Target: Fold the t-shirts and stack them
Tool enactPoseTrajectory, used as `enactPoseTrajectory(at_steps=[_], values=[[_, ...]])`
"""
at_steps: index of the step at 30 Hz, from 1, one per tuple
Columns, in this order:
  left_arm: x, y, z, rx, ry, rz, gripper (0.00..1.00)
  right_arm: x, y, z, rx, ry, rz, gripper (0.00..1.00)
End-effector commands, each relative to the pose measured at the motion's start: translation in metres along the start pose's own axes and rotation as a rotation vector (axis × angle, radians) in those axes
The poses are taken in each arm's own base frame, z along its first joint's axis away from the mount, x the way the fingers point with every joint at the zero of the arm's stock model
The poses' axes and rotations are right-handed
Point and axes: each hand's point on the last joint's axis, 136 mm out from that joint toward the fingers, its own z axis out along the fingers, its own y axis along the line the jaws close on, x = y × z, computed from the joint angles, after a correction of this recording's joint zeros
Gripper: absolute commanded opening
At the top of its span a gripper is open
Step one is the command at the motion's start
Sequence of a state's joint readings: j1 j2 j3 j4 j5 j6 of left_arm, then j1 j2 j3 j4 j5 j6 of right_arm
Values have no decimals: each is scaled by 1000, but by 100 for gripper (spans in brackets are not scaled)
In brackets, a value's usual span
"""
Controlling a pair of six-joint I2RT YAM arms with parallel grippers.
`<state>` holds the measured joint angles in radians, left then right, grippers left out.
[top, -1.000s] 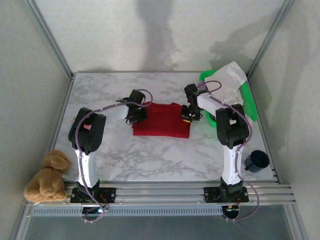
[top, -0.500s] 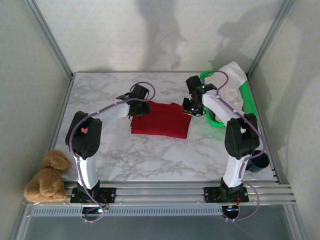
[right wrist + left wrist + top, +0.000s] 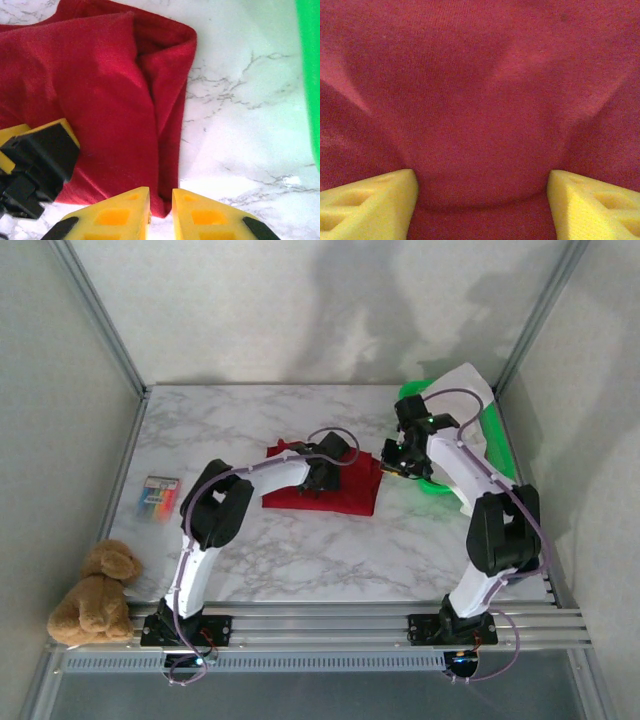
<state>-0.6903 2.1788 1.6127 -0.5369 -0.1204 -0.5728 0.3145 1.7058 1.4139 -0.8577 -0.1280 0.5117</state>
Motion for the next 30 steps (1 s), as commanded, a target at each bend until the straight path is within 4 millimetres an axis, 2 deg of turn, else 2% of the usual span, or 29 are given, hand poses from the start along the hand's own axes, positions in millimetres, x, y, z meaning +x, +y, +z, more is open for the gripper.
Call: enactPoseTrajectory(at_steps=[1, 5, 10, 15, 20, 27, 30], values=[[18, 36, 14, -155, 62, 39, 71, 4, -3, -14, -27, -8, 0, 21], [25, 68, 29, -193, 95, 44, 72, 6, -8, -15, -27, -2, 3, 21], [15, 124, 36, -242, 116, 32, 73, 8, -10, -18, -30, 0, 4, 21], [-11, 180, 39, -293, 115, 19, 73, 8, -7, -23, -46, -4, 2, 22], [-35, 227, 50, -325, 146, 37, 74, 9, -6, -29, -50, -7, 0, 22], [-85, 280, 65, -415, 93, 56, 75, 11, -3, -34, -61, 8, -6, 22], [-113, 292, 58, -441, 41, 32, 74, 9, -1, -39, -64, 4, -15, 22]])
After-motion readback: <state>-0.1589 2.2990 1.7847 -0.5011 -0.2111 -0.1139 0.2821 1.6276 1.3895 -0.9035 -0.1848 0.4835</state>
